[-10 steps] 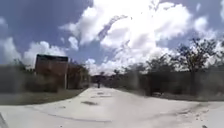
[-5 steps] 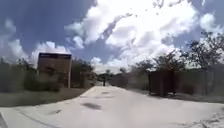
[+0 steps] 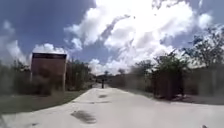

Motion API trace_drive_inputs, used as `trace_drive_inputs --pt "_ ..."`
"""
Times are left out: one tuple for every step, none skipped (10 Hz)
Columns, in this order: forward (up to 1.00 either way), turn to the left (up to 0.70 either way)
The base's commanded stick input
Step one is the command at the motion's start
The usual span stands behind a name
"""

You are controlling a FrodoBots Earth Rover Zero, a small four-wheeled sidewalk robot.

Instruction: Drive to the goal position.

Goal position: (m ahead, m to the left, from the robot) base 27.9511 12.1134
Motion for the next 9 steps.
trace_drive_inputs --pt "1.00 0.00" --pt "1.00 0.00" --pt "1.00 0.00" --pt "1.00 0.00" --pt "1.00 0.00" --pt "1.00 0.00" --pt "1.00 0.00" --pt "1.00 0.00" --pt "1.00 0.00"
